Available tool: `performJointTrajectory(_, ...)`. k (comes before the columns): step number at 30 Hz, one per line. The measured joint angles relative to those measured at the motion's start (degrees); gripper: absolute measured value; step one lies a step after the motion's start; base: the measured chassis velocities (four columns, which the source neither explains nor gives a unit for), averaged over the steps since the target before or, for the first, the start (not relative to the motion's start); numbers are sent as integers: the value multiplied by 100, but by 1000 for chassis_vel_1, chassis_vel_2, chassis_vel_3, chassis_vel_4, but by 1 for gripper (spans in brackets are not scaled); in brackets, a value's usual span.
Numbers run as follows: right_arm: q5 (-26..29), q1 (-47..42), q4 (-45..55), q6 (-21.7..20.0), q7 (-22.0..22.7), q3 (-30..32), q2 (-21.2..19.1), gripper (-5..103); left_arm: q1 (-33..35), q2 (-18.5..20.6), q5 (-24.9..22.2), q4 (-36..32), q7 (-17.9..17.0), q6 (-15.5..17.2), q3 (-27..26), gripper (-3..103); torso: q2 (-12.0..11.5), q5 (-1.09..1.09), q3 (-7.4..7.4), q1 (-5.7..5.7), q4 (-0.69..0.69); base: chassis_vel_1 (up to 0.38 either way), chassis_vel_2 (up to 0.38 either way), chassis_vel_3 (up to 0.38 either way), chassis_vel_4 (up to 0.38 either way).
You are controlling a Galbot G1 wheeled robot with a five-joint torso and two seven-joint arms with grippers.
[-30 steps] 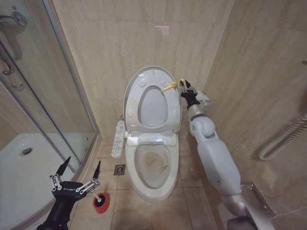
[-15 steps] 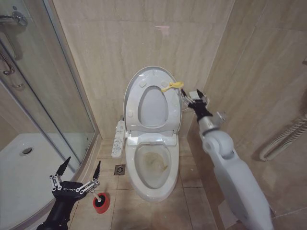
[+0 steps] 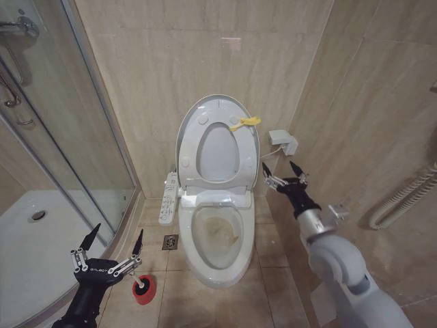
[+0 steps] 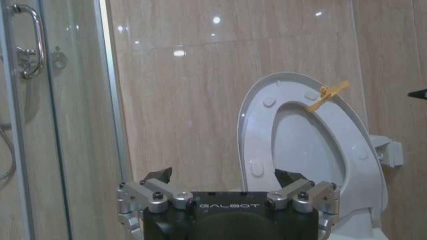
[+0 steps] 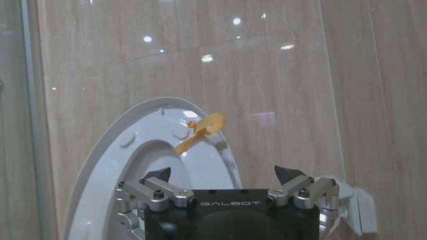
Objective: Open the toilet lid, clean the toilet bowl with a toilet brush, close the toilet lid, and flush.
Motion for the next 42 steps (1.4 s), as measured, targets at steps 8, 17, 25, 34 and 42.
performJointTrajectory(8,-56,-621,485,0,39,108,69,100,0,0,0,0,0,0,0,100,0,0,0,0,0,0,0,0,0)
performJointTrajectory(17,-546,-1707,1009,190,-7,245,344,100,0,0,0,0,0,0,0,100,0,-1,0,0,-1,0,0,0,0)
performJointTrajectory(25,-1283,-2574,1139,467,-103,525,868,100,0,0,0,0,0,0,0,100,0,-1,0,0,-1,0,0,0,0)
performJointTrajectory(34,-1881,-3202,1219,793,-263,806,1464,100,0,0,0,0,0,0,0,100,0,-1,0,0,0,0,0,0,0)
performJointTrajectory(42,-2035,-3490,1383,909,-399,667,1842,100,0,0,0,0,0,0,0,100,0,-1,0,0,0,0,0,0,0)
